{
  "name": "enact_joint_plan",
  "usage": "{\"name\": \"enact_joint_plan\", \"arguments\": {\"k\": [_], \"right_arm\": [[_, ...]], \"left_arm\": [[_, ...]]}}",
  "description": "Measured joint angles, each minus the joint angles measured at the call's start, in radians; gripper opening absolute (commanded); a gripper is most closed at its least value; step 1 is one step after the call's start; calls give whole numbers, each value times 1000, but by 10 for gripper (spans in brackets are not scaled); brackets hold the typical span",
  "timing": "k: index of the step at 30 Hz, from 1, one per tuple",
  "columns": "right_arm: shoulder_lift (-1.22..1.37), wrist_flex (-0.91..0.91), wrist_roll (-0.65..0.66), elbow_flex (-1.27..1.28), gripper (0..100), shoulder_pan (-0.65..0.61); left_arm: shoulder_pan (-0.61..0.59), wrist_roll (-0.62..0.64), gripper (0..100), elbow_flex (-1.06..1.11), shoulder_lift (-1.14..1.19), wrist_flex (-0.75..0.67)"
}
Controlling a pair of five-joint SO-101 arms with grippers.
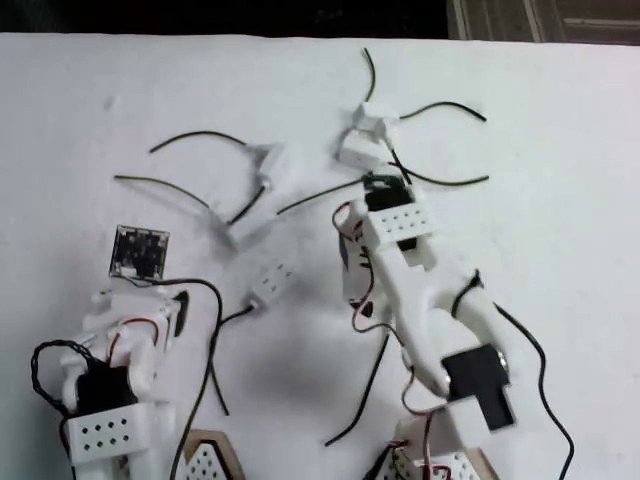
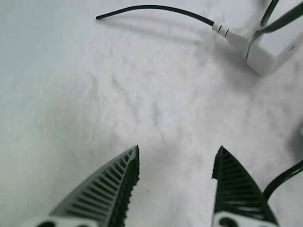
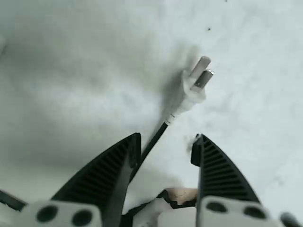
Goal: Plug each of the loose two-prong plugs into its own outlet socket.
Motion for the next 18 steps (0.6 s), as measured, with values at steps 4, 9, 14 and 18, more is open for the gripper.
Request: {"name": "enact_joint_plan", "arguments": {"k": [4, 9, 14, 18], "right_arm": [[-152, 61, 279, -58, 173, 18], [-281, 161, 789, -66, 173, 38], [-296, 163, 1375, 8, 176, 132], [-298, 169, 1811, 71, 176, 198]], "left_arm": [[0, 0, 256, 0, 0, 0], [0, 0, 256, 0, 0, 0], [0, 0, 256, 0, 0, 0], [0, 0, 256, 0, 0, 0]]}}
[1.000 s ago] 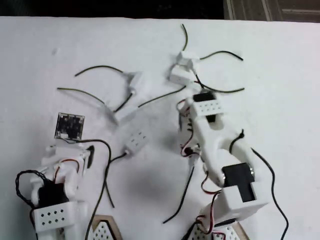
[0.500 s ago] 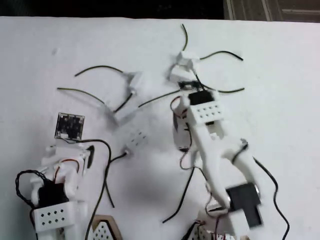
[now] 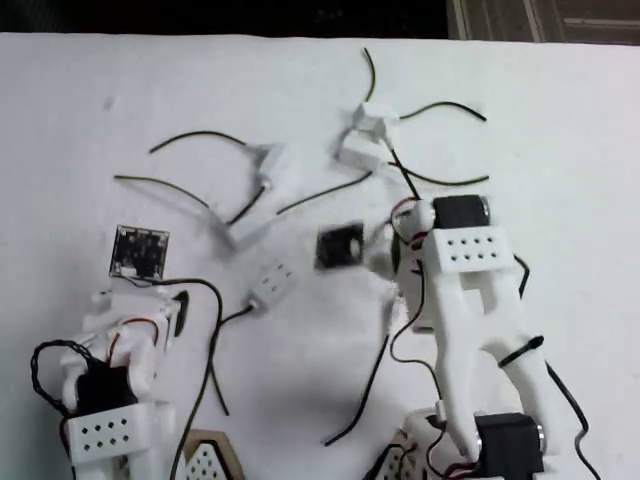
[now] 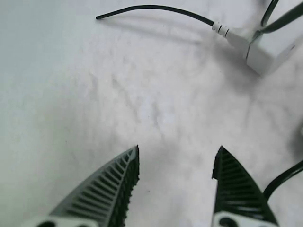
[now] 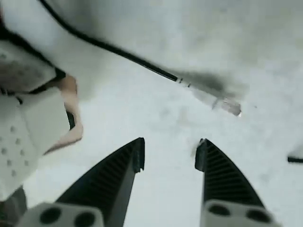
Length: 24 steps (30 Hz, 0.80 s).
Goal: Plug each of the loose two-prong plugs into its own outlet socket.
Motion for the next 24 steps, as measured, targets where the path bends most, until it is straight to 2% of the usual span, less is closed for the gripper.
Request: {"name": "enact_joint_plan", "arguments": {"k": [4, 9, 18, 24], "right_arm": [[-3, 0, 269, 15, 176, 44], [-5, -8, 462, 29, 176, 31], [-5, -374, 497, 299, 173, -112], [-5, -583, 497, 396, 173, -101]], "left_arm": [[0, 0, 256, 0, 0, 0], [0, 0, 256, 0, 0, 0], [0, 0, 256, 0, 0, 0], [0, 0, 256, 0, 0, 0]]}}
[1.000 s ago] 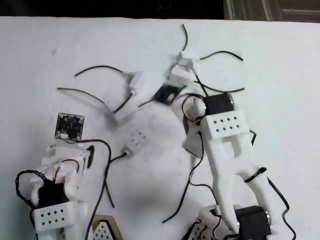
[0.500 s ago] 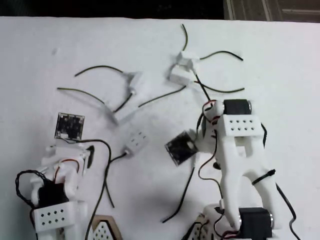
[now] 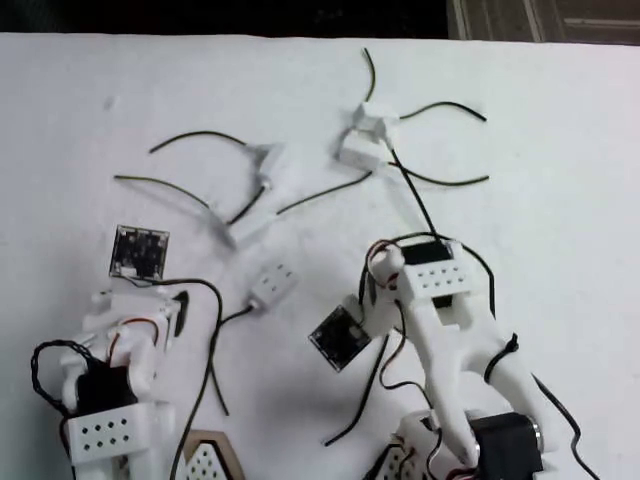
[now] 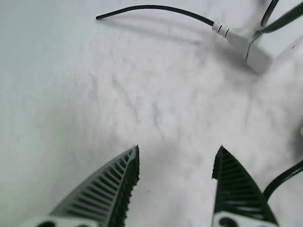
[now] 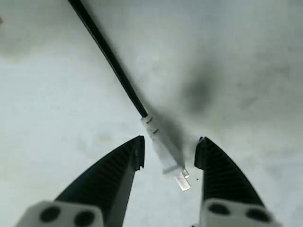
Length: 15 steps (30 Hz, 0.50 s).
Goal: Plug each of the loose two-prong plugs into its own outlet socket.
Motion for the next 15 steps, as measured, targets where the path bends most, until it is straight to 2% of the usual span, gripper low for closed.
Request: {"name": "enact_joint_plan", "arguments": {"k": [15], "right_arm": [[74, -155, 0, 57, 173, 52]], "left_arm": [[0, 0, 256, 0, 0, 0]]}}
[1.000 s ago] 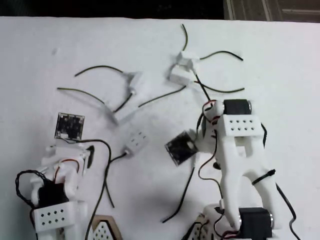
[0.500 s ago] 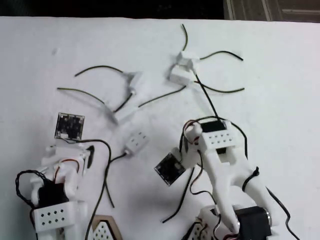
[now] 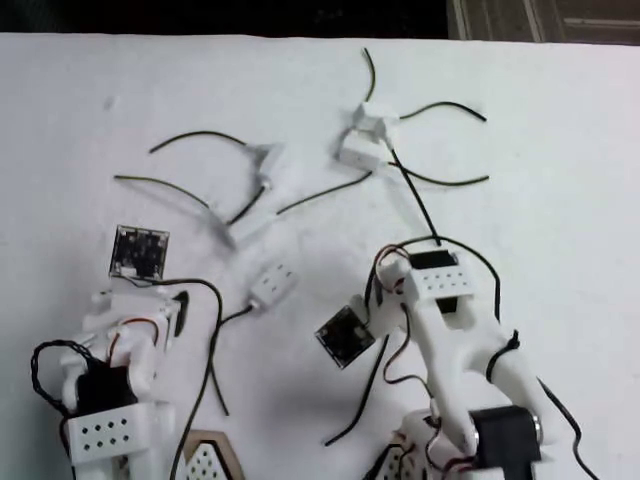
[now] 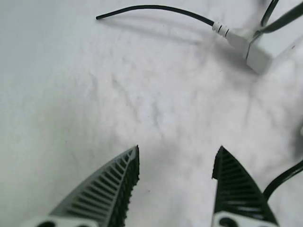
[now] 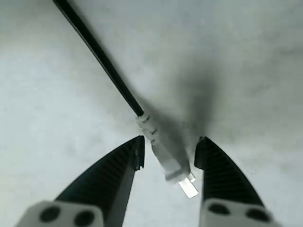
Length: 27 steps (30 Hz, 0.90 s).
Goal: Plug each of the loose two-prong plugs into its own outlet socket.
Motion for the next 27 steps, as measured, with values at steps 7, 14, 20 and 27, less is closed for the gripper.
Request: {"name": "enact_joint_plan", "arguments": {"k": [7, 14, 20, 27], "right_arm": [[40, -48, 2, 0, 39, 26], [43, -55, -6, -3, 20, 29], [44, -55, -189, -11, 19, 29], [51, -46, -568, -81, 18, 31]], "left_arm": [[0, 0, 256, 0, 0, 0], [0, 0, 256, 0, 0, 0], [0, 0, 256, 0, 0, 0], [0, 0, 256, 0, 0, 0]]}}
